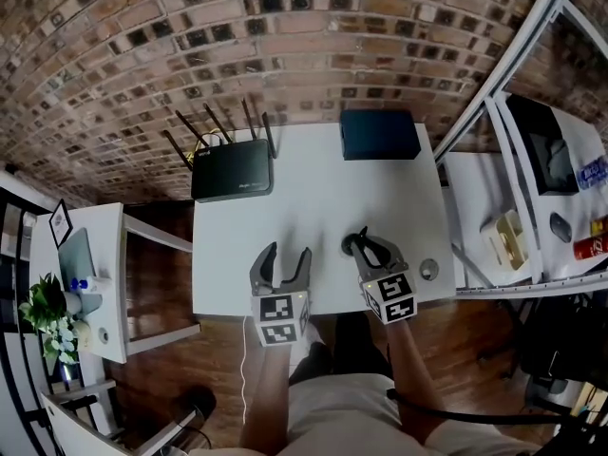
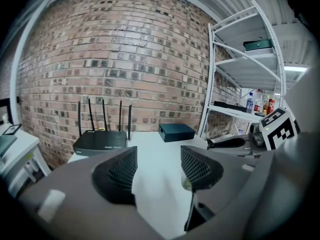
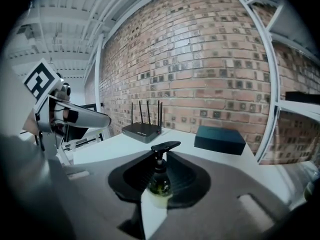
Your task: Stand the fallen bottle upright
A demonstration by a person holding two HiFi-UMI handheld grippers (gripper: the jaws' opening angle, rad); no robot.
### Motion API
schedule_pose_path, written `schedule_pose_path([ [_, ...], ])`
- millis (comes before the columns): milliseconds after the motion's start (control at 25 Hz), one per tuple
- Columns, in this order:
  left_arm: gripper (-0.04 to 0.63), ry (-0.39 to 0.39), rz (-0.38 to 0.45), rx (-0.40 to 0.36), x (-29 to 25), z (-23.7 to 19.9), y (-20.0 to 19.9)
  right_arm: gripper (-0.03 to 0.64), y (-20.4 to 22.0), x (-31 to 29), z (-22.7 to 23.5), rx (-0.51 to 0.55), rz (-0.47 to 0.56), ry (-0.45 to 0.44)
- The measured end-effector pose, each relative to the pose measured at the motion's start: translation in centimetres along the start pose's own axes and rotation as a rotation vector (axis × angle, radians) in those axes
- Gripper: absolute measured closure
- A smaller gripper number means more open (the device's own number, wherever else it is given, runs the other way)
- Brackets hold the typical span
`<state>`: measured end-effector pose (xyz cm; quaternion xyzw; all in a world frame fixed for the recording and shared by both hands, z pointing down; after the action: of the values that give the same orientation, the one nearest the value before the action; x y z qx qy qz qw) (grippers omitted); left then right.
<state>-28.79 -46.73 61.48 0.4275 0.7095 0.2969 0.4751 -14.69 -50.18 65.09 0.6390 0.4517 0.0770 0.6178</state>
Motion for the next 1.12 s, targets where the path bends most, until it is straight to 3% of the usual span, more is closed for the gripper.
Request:
schedule_pose_path([
  [240, 0.301, 0.026, 0.027, -0.021, 2.6, 0.7, -0.8, 0.515, 0.0, 1.7, -0.3, -0.038, -0.041, 0.04],
  [400, 0.301, 0.057, 0.09, -0.017, 3.9, 2.0, -2.6, 0.495, -1.5, 4.4, 0.2, -0.011, -0.023, 0.071],
  [640, 0.301, 0.099, 0.184, -0.033, 6.2, 5.7, -5.3, 0.43, -6.4, 9.3, 2.4, 0.018, 0.105, 0.135],
  [720, 0.301, 0.101, 0.217, -0.049, 7.1, 6.9, -5.9, 0.386, -8.1, 10.0, 2.8, 0.042, 0.173, 0.118],
  [840, 0.301, 0.065, 0.262, -0.066, 9.4, 7.6, -5.9, 0.326, -9.4, 10.6, 1.6, 0.082, 0.26, 0.044],
  [1000, 0.301, -0.018, 0.287, -0.013, 13.4, 8.6, -3.5, 0.304, -9.2, 16.0, -0.4, 0.065, 0.367, 0.024],
  [1120, 0.313, -0.091, 0.396, 0.016, 18.0, 11.8, -2.6, 0.283, -8.0, 22.1, -1.2, 0.095, 0.414, 0.014],
])
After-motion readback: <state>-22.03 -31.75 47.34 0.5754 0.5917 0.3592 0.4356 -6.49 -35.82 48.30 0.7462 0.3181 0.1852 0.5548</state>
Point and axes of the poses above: the fingertips, and each gripper's own axes: x backward along the fingers, z to its right, y out of its underside, the point moved 1 cm from there along x, backward along the fingers, and after that the axes turned 15 degrees about x, right-handed, at the moved point
